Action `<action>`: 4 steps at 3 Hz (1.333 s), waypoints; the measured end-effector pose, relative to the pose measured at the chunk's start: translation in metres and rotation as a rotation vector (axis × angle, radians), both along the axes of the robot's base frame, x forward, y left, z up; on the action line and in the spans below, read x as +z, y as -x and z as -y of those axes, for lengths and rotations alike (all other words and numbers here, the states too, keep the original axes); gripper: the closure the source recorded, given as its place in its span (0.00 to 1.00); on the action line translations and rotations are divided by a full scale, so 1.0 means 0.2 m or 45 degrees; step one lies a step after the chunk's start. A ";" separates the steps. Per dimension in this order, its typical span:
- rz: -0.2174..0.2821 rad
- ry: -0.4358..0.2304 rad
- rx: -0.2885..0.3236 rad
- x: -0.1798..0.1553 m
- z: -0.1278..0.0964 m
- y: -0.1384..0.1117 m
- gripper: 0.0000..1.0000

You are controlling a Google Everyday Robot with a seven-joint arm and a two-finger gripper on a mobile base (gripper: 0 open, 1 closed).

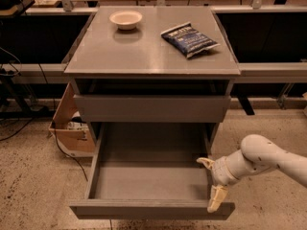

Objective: Close middle drawer

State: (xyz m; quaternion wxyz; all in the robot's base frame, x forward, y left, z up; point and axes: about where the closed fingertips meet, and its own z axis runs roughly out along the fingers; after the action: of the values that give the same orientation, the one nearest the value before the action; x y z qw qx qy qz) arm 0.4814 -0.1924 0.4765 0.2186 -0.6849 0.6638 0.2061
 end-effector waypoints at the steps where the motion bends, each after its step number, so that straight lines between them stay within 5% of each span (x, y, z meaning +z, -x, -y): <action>1: -0.018 -0.051 0.007 -0.15 0.01 0.07 0.00; 3: -0.009 -0.062 -0.007 -0.15 0.00 0.06 0.00; 4: 0.059 -0.119 -0.029 -0.18 -0.08 0.05 0.00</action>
Offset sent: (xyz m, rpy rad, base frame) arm -0.0105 -0.0023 -0.0225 0.0309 0.0093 0.0033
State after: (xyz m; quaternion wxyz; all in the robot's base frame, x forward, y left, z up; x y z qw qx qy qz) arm 0.4719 -0.1767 0.4397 0.2680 -0.6708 0.6560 0.2187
